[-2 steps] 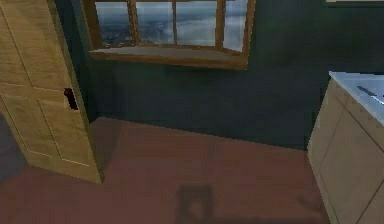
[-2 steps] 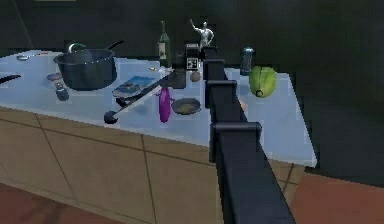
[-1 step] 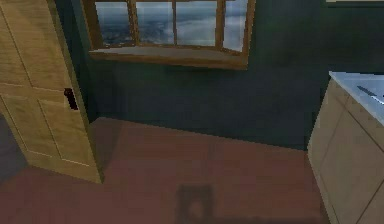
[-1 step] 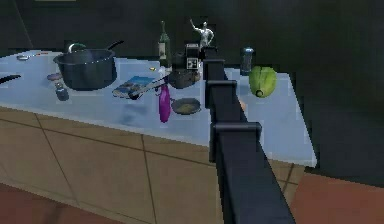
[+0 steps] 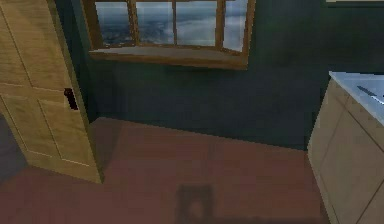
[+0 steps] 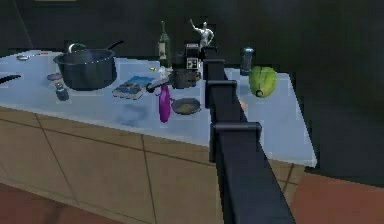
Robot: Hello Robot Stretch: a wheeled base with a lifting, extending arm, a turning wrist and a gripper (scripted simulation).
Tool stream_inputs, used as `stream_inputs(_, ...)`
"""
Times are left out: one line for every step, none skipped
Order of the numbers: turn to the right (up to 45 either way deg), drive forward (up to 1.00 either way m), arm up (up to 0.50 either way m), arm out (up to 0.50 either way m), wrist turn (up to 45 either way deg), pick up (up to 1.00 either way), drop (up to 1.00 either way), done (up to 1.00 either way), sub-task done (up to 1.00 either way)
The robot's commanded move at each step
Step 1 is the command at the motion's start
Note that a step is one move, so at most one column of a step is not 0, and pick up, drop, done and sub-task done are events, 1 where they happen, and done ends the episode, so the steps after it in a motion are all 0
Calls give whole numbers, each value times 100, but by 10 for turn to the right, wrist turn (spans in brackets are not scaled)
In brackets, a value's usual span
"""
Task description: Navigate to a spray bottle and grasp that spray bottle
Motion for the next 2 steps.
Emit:
stream_inputs(0,0,0,0,0,100,0,0,0)
stream_inputs(0,0,0,0,0,0,0,100,0)
